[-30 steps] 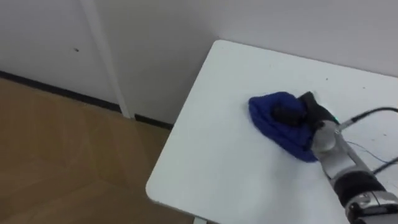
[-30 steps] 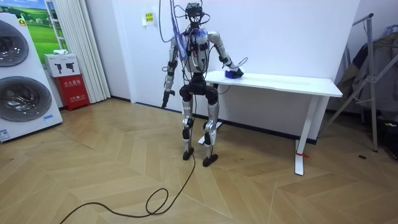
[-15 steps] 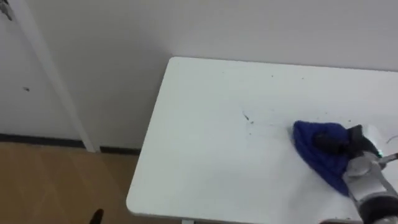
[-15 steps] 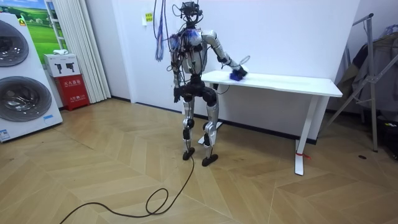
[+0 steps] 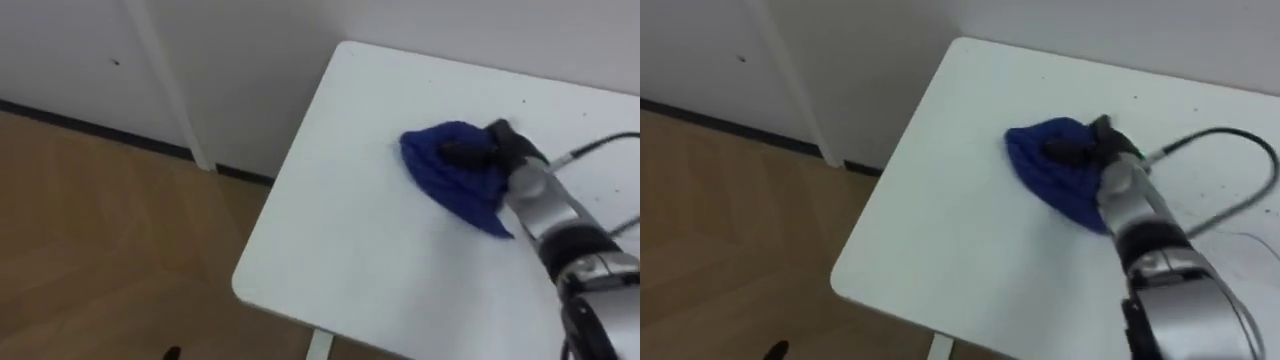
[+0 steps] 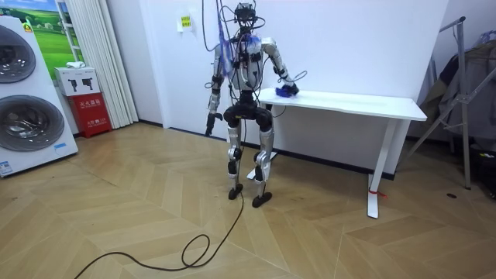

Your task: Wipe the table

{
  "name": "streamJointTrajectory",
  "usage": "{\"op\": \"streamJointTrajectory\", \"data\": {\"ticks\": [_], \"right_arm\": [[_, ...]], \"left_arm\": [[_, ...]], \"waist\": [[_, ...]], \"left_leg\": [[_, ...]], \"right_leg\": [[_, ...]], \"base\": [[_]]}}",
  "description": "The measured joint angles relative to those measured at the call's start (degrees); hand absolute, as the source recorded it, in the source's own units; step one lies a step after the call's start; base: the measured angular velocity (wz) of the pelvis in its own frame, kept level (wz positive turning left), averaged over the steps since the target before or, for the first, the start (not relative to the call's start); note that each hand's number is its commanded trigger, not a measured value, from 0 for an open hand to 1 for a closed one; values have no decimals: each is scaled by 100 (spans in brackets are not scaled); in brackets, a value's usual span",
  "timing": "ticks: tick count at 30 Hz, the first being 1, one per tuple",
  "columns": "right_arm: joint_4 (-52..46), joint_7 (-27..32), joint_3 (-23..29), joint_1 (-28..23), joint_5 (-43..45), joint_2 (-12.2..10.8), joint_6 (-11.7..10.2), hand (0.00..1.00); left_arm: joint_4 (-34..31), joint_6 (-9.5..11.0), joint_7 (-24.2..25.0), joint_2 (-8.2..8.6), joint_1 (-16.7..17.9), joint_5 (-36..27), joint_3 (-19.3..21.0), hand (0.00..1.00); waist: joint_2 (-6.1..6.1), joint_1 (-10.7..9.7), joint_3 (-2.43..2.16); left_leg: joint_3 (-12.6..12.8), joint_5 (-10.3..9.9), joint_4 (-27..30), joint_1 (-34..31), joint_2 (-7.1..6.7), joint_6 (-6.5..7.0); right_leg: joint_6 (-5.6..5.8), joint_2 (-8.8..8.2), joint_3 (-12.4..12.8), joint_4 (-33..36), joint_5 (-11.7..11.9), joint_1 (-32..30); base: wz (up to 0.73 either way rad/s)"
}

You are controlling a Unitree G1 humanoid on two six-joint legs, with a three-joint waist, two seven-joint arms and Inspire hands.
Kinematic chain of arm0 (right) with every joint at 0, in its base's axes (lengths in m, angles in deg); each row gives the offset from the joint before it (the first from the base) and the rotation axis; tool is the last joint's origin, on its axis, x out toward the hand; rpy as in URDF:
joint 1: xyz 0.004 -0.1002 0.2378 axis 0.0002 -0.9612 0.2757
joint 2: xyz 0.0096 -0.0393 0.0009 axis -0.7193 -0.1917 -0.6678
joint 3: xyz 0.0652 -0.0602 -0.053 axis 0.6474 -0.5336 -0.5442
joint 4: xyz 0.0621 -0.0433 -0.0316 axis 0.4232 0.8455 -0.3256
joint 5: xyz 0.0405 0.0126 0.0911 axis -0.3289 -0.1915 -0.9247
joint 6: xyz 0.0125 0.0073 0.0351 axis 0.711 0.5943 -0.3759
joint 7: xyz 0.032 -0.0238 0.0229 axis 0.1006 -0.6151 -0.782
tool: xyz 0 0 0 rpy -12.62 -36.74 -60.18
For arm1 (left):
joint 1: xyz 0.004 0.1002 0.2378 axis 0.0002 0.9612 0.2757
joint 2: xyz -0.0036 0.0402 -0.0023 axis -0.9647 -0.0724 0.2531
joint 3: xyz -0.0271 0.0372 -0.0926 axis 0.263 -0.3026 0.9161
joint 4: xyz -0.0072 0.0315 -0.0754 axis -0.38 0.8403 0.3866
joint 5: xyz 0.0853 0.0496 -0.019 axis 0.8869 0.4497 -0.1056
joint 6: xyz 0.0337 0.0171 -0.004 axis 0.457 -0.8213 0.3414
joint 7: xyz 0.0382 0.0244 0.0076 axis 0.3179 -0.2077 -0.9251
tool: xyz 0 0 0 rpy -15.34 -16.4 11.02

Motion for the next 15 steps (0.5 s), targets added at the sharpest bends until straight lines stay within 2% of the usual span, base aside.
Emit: {"op": "streamJointTrajectory", "data": {"ticks": [1, 2, 4, 6, 7, 8, 9, 10, 11, 12, 13, 14, 15], "right_arm": [[-1, 73, 96, -237, -30, 74, -53, 100], [-8, 159, 301, -680, -188, 238, -113, 100], [-8, 215, 515, -1223, -321, 376, -112, 100], [-28, 360, 505, -1570, -557, 394, -99, 100], [-92, 401, 475, -1559, -591, 373, -75, 100], [-236, 488, 366, -1549, -640, 275, 15, 100], [-372, 632, 185, -1452, -687, 125, 149, 100], [-464, 692, 80, -1359, -701, 30, 283, 100], [-593, 785, -259, -1062, -696, -211, 560, 100], [-748, 795, -669, -680, -598, -530, 810, 100], [-901, 787, -942, -486, -465, -709, 928, 100], [-1119, 684, -1510, -40, -205, -1116, 1038, 100], [-1121, 593, -1770, 281, -71, -1297, 1042, 100]], "left_arm": [[-13, 0, -22, -33, 47, 16, 30, 0], [-27, 1, -45, -63, 89, 79, 38, 0], [-28, 75, -46, -87, 78, 196, 10, 0], [-18, 266, -89, -108, -21, 280, -98, 0], [-17, 303, -105, -105, -68, 281, -144, 0], [-14, 354, -146, -89, -172, 281, -235, 0], [-8, 369, -203, -66, -339, 280, -362, 0], [-3, 383, -219, -54, -418, 279, -427, 0], [53, 406, -243, -27, -595, 279, -564, 0], [162, 415, -266, -17, -800, 324, -647, 0], [210, 427, -269, -8, -893, 379, -647, 0], [358, 420, -266, 32, -1094, 478, -673, 0], [398, 402, -259, 49, -1182, 513, -680, 0]], "waist": [[-11, -28, -4], [-7, -73, -4], [23, -209, -1], [33, -318, -8], [44, -290, -13], [70, -269, -11], [118, -163, -3], [154, -56, -3], [181, 97, -3], [181, 279, -2], [177, 392, -1], [186, 607, 6], [198, 654, 16]], "left_leg": [[72, -51, 25, 78, 14, 24], [131, -184, 140, 204, 36, 65], [140, -385, 397, 340, 101, 137], [269, -633, 693, 422, 153, 241], [382, -681, 777, 414, 189, 259], [516, -761, 919, 402, 241, 267], [694, -849, 1081, 339, 360, 252], [792, -895, 1163, 293, 443, 226], [852, -956, 1301, 170, 563, 167], [807, -1007, 1469, -20, 661, 93], [775, -1023, 1557, -116, 713, 63], [615, -1067, 1749, -304, 791, -17], [424, -1106, 1864, -424, 804, -75]], "right_leg": [[11, -34, 19, 158, -39, 3], [46, -88, 64, 492, -82, -2], [53, -168, 57, 1015, -88, 4], [121, -365, 210, 1614, -123, -102], [141, -388, 283, 1705, -134, -120], [173, -497, 354, 1804, -255, -172], [176, -622, 453, 1915, -421, -275], [180, -687, 492, 1929, -446, -342], [187, -849, 587, 1859, -447, -465], [208, -1018, 678, 1674, -434, -596], [219, -1092, 712, 1529, -427, -665], [287, -1224, 733, 1157, -385, -742], [334, -1263, 743, 942, -350, -745]], "base": [[-8], [-20], [-14], [-27], [-56], [-75], [-87], [-107], [-128], [-133], [-141], [-112], [-94]]}}
